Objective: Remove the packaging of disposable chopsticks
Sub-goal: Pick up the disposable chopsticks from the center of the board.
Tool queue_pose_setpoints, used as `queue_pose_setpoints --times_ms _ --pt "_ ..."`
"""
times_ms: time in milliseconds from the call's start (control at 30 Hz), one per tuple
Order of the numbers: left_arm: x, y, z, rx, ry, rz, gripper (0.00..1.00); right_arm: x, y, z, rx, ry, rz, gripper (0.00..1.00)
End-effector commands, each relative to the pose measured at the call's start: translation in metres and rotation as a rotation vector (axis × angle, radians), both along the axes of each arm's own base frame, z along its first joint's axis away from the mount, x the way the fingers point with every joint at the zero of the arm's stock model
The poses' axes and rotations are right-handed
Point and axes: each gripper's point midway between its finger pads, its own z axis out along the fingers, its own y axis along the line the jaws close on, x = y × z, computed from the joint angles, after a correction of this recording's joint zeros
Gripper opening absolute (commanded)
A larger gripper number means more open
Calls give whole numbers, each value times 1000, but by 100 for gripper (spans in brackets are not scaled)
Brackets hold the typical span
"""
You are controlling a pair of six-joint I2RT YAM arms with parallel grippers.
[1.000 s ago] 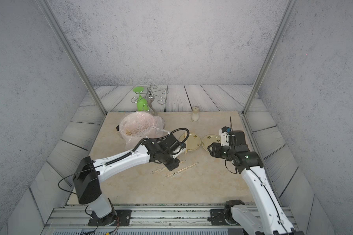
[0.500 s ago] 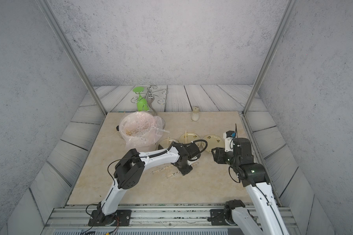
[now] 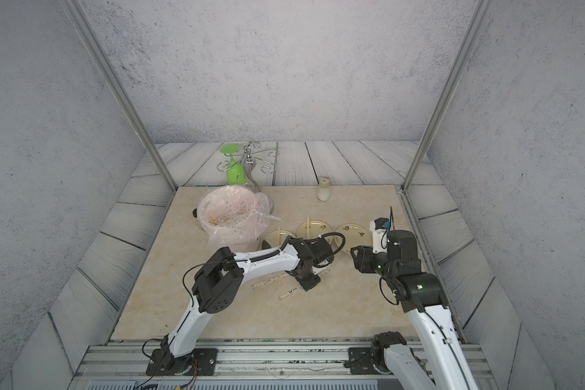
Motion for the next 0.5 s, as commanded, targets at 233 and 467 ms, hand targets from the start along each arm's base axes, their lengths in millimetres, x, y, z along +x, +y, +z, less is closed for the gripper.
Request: queue_pose_setpoints --times_ms 233,467 --pt "-8 9 -6 25 40 0 0 1 3 -2 12 17 16 56" --pt "-9 -13 95 -221 -20 -15 0 4 14 29 69 -43 53 56"
